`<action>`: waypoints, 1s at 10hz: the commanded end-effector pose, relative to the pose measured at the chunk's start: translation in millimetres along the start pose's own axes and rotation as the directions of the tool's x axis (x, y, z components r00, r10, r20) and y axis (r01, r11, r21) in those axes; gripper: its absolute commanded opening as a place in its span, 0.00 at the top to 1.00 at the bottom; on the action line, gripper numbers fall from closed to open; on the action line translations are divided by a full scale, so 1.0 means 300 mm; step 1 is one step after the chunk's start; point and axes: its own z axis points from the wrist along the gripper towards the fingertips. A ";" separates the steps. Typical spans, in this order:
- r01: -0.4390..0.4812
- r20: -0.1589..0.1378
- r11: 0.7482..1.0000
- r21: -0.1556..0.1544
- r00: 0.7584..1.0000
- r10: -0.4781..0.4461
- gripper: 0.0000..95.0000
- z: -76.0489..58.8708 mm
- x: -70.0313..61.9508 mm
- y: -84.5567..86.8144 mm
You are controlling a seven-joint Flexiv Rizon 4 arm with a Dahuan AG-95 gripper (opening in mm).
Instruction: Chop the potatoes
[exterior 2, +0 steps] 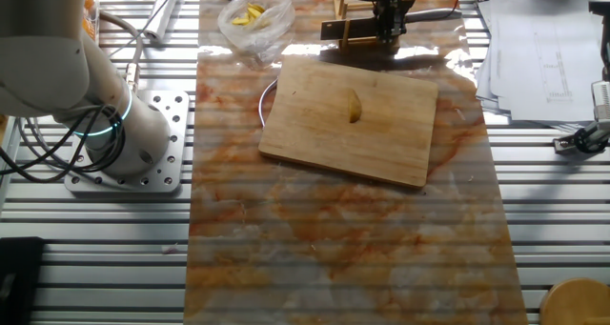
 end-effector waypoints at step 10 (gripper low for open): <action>-0.020 0.012 1.000 -0.007 1.000 0.020 1.00 -0.107 0.027 0.014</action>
